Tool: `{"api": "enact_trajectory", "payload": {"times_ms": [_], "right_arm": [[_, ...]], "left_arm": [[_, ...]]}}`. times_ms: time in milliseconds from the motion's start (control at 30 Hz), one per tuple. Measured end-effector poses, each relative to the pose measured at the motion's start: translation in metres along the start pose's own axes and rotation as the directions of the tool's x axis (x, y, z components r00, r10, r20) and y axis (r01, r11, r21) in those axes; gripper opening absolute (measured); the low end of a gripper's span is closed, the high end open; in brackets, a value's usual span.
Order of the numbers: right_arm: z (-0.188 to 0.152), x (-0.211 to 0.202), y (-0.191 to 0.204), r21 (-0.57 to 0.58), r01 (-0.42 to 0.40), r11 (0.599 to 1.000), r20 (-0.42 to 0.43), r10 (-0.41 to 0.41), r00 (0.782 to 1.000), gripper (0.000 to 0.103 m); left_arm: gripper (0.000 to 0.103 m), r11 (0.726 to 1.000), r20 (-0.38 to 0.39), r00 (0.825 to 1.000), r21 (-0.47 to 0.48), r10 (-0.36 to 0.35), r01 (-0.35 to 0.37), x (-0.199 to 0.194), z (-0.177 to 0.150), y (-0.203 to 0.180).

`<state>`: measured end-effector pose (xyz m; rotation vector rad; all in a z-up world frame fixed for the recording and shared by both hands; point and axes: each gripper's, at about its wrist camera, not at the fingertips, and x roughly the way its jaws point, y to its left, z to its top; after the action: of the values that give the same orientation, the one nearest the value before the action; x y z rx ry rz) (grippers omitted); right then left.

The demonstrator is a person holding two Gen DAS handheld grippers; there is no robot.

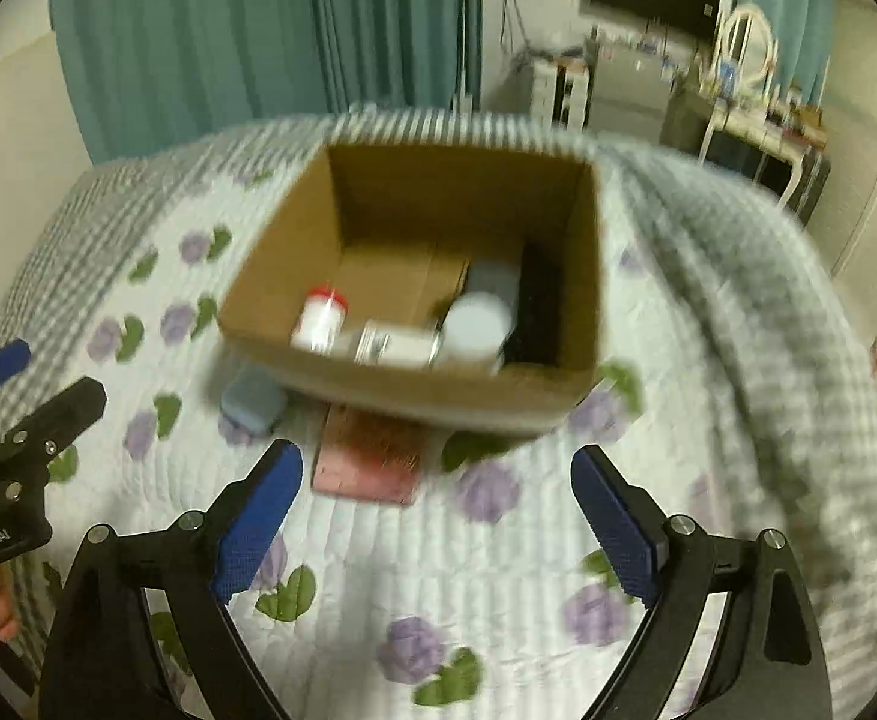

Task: Organize rigid objects
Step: 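Grasp the pink card case with the right tool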

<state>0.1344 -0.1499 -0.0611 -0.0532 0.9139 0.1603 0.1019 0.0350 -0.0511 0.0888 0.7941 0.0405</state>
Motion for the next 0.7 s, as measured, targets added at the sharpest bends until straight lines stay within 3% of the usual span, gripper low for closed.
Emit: {"api": "enact_trajectory", "payload": {"times_ms": [300, 500, 700], "right_arm": [[-0.021, 0.094, 0.013, 0.024, -0.022, 0.999, -0.123, 0.024, 0.992, 0.092], [-0.022, 0.124, 0.024, 0.015, -0.049, 0.999, -0.123, 0.050, 0.991, 0.091], [-0.019, 0.144, 0.031, 0.009, -0.069, 0.998, -0.127, 0.069, 0.990, 0.075]], "left_arm": [[0.103, 1.000, -0.066, 0.998, -0.024, 0.004, -0.006, 0.038, -0.023, 0.010], [0.103, 1.000, -0.080, 0.997, -0.007, 0.009, -0.009, 0.052, -0.027, 0.009], [0.103, 1.000, -0.109, 0.994, -0.003, 0.000, 0.000, 0.063, -0.030, 0.007]]}}
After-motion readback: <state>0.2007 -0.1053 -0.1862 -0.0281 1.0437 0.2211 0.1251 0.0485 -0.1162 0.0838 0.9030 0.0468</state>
